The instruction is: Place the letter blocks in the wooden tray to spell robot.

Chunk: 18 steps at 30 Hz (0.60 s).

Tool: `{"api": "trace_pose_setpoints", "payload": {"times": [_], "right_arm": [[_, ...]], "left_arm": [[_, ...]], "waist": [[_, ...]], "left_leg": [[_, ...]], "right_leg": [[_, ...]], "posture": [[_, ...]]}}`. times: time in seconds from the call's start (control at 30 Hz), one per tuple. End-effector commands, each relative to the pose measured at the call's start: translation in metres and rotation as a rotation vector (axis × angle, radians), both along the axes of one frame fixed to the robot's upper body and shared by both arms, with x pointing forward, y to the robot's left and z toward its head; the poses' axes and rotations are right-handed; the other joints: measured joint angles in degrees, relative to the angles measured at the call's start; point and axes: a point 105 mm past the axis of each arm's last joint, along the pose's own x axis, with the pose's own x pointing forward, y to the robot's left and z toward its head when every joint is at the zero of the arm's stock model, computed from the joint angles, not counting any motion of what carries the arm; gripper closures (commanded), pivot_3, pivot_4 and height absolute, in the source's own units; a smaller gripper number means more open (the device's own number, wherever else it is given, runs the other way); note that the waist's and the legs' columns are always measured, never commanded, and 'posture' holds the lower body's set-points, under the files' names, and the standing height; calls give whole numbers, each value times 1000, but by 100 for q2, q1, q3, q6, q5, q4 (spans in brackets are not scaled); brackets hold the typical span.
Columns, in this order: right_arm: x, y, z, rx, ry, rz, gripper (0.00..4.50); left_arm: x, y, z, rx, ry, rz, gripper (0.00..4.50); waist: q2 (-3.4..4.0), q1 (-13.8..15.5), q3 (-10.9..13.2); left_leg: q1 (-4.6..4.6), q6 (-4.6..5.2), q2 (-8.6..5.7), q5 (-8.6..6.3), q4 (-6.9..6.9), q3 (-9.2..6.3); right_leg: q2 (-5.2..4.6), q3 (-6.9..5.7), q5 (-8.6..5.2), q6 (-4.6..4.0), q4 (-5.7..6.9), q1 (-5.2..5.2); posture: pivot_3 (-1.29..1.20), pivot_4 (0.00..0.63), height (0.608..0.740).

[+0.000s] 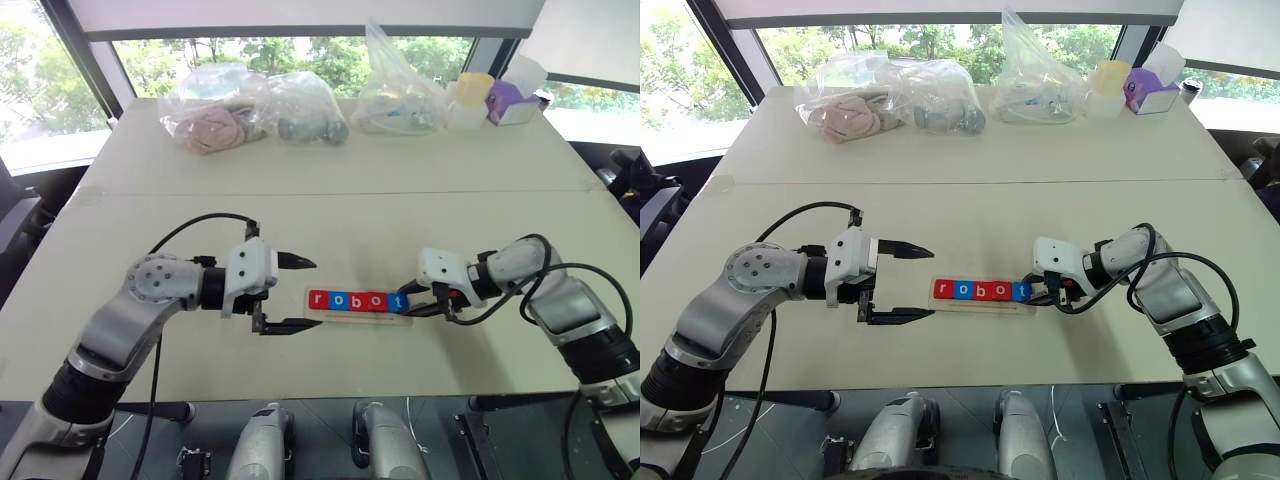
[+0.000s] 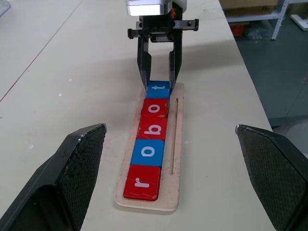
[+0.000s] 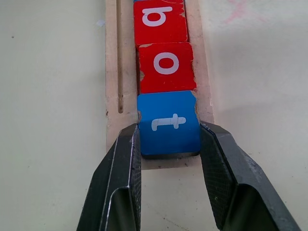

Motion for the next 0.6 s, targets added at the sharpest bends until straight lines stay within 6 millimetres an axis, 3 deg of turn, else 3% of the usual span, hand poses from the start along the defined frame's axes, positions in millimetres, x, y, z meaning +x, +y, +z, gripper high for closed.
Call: {"api": "trace_pose_setpoints", "payload": {"times": [0.03, 0.2, 0.4, 0.6], "right_arm": [[2, 6, 10, 3, -34, 25, 3380], [3, 6, 10, 7, -35, 22, 3380], [3, 7, 12, 4, -36, 22, 217], [3, 3, 26, 12, -53, 19, 63]], "left_arm": [[-3, -1, 10, -13, -47, -13, 0], [-3, -2, 10, -15, -48, -14, 0], [-3, -1, 10, -15, -48, -13, 0], [-3, -2, 10, -16, -48, -11, 0]], "waist": [[0, 0, 0], [0, 0, 0], [0, 1, 0], [0, 0, 0]], "left_leg": [[0, 0, 0, 0, 0, 0], [0, 0, 0, 0, 0, 0], [0, 0, 0, 0, 0, 0], [0, 0, 0, 0, 0, 0]], "right_leg": [[0, 0, 0, 0, 0, 0], [0, 0, 0, 0, 0, 0], [0, 0, 0, 0, 1, 0], [0, 0, 0, 0, 1, 0]], "posture": [[0, 150, 740], [0, 150, 740], [0, 150, 740], [0, 150, 740]]}}
